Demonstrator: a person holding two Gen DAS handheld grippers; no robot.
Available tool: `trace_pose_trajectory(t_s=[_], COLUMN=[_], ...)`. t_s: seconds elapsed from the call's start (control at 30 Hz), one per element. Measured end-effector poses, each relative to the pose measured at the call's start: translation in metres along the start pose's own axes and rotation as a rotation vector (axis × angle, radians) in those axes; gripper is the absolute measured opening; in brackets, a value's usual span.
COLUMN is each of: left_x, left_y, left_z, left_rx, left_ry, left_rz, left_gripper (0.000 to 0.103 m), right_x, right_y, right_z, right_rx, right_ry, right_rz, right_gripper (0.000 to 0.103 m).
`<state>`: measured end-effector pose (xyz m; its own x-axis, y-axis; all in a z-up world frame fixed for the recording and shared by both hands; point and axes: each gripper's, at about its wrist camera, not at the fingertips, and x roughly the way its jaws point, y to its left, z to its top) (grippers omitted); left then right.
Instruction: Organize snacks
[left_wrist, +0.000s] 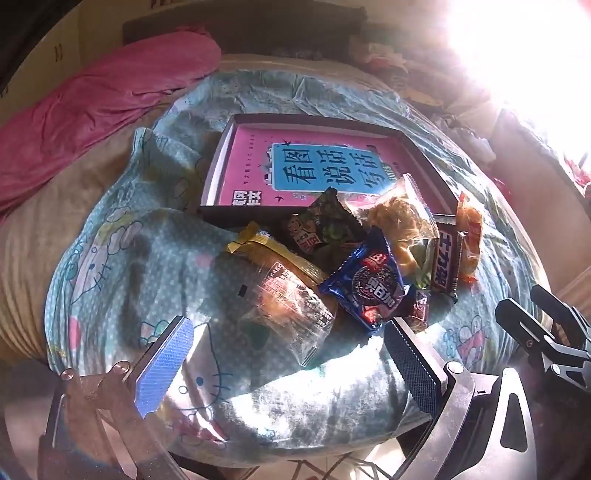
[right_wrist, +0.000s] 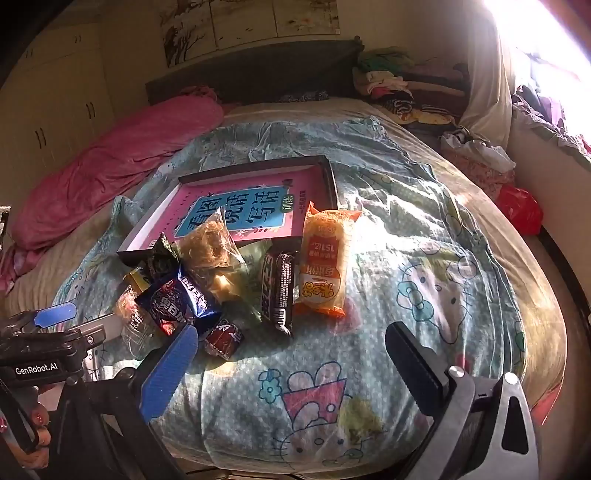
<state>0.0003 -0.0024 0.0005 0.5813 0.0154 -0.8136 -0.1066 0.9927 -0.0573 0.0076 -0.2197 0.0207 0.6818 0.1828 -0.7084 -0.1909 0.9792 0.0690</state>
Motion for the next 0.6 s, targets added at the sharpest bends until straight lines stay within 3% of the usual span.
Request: trace_pose_trajectory(t_s=[0.1,0.2,0.33,0.6], left_x=[0.000,-0.014,-0.021,-0.024], left_y=[-0.031,-0.039,-0.024,-0.018], left_z=[-0.002,-0.002,0.002,0.002], left_rx=[0.043,0.017,0.004,-0.008], left_ry=[-0.005,-0.003,0.005,-0.001], left_rz=[0.047,-0.020,-0.078,-0.098], left_gripper=[0.103,0.103,0.103,0.103], right_x=[-0.004,-0.007,-0.012,-0.015], right_y=[-0.002,0.000,0.000,0.007], right_z=[-0.001,0.000,0.001,-0.002], right_rx=[-0.014,-0.009,-0.014,-0.023], right_ry=[-0.012,0.002,0.010,0.007], right_rz=[-0.002,-0.014,-0.003,-0.003], right_gripper=[0.103,0.103,0.103,0.103])
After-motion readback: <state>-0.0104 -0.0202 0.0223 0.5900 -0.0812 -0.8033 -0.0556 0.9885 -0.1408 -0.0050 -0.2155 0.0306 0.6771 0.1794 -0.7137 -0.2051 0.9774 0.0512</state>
